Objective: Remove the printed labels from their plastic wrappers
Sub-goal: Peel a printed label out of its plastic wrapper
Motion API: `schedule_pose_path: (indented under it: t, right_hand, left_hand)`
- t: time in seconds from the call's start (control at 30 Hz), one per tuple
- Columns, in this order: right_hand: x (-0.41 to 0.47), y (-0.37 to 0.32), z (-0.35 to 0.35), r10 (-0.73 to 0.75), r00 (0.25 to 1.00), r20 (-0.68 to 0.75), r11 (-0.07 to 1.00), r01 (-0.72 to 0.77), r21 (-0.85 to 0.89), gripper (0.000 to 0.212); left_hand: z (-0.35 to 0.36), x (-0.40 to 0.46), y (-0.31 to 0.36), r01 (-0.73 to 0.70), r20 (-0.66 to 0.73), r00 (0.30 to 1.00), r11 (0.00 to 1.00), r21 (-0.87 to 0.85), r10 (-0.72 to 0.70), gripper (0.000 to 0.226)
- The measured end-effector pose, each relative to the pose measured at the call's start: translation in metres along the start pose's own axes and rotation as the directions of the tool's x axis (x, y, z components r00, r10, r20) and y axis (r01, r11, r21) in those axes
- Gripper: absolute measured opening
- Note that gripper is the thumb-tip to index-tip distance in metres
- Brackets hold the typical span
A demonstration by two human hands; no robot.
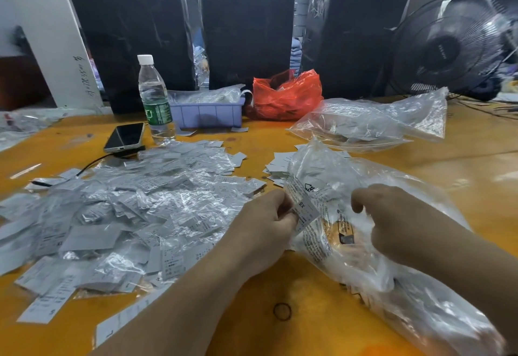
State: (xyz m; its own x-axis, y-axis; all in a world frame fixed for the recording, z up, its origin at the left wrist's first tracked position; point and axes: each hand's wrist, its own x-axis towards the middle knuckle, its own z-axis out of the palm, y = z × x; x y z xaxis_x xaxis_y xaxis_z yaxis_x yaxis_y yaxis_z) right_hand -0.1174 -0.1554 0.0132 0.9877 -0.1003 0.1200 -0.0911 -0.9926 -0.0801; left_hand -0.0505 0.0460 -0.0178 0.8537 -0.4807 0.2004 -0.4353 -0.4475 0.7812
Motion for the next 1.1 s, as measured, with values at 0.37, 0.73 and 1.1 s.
schedule_pose_path:
  t: [0.37,0.73,1.1]
  right_hand:
    - [0.004,-0.019,-0.006,-0.173,0.97,-0.17,0.985,0.175,-0.006,0.03]
    - [-0.002,-0.024,-0.007,0.029,0.993,0.118,0.902,0.025,-0.431,0.019]
    - [-0.007,-0.031,0.001,0.135,0.972,0.19,0.975,-0.096,-0.202,0.025]
  left_hand:
    - [0.001,-0.002,0.002,-0.033,0.025,0.999,0.999,-0.003,0.033,0.021]
    - [0.002,-0.001,0.002,0.004,0.028,1.0,0.999,0.052,-0.005,0.025]
    - [0.004,-0.002,0.0,-0.005,0.057,0.998,0.998,0.067,0.001,0.022]
